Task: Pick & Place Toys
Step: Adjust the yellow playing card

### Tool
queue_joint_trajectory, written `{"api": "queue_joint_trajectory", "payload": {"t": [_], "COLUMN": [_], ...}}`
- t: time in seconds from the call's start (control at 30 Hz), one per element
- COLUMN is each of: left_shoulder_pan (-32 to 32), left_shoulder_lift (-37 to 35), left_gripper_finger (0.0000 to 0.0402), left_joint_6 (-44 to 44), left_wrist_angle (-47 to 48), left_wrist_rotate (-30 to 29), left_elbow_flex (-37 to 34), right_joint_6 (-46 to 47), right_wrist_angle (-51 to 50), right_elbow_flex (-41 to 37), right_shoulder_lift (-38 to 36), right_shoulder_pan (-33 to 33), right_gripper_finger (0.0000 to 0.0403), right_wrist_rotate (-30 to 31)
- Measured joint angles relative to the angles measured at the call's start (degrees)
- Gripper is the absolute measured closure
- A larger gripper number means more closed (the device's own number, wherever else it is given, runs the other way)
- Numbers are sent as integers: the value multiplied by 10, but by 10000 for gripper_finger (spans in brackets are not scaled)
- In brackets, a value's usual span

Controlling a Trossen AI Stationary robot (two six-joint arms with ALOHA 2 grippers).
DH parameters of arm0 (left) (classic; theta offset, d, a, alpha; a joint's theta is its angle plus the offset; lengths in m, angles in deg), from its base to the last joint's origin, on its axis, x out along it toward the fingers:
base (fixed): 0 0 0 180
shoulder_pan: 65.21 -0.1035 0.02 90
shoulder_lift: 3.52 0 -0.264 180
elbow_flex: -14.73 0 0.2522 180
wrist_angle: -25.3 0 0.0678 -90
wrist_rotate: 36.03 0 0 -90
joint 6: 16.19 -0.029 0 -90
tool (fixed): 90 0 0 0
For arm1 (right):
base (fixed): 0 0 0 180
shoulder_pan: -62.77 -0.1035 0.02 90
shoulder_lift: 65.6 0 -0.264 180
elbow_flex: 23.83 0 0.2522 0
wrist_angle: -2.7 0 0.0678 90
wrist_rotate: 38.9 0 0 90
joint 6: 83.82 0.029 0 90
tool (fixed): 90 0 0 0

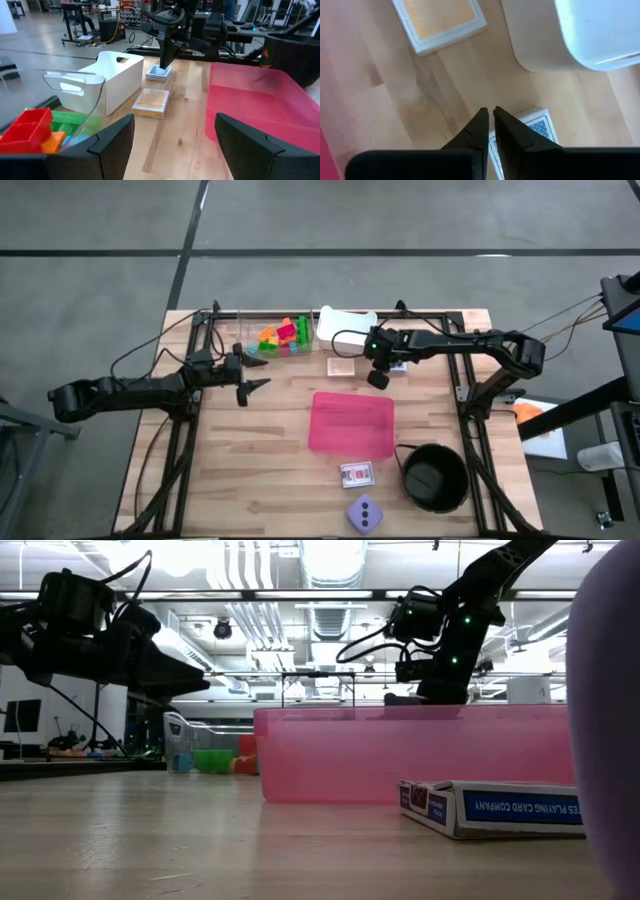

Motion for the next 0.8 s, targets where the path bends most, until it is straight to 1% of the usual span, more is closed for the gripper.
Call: {"api": "queue_joint_trajectory", "payload": {"t": [0.13,0.23,0.3,0.37,0.43,0.5,0.6,0.7,0.73,0.8], "left_shoulder_pan": [0,13,31,53,71,82,83,83,83,83], "left_shoulder_lift": [2,20,44,76,111,147,195,238,252,280], "left_gripper_finger": [121,121,129,148,178,218,288,363,381,392], "left_joint_6": [34,41,41,38,29,22,7,-14,-23,-40], "left_wrist_angle": [5,37,48,59,60,62,86,132,151,186], "left_wrist_rotate": [0,-1,-27,-73,-104,-124,-130,-130,-130,-131], "left_elbow_flex": [4,28,48,66,88,110,151,199,217,253], "right_joint_6": [-5,-16,-21,-25,-29,-37,-49,-60,-65,-75], "right_wrist_angle": [4,14,23,31,37,41,49,61,65,70], "right_elbow_flex": [0,0,0,0,0,0,0,0,0,0], "right_shoulder_lift": [0,0,0,0,0,1,10,30,38,55], "right_shoulder_pan": [0,0,0,0,0,0,3,6,8,9], "right_gripper_finger": [382,385,385,385,385,385,386,386,386,386], "right_wrist_rotate": [-4,-10,-18,-19,-19,-19,-34,-60,-61,-62]}}
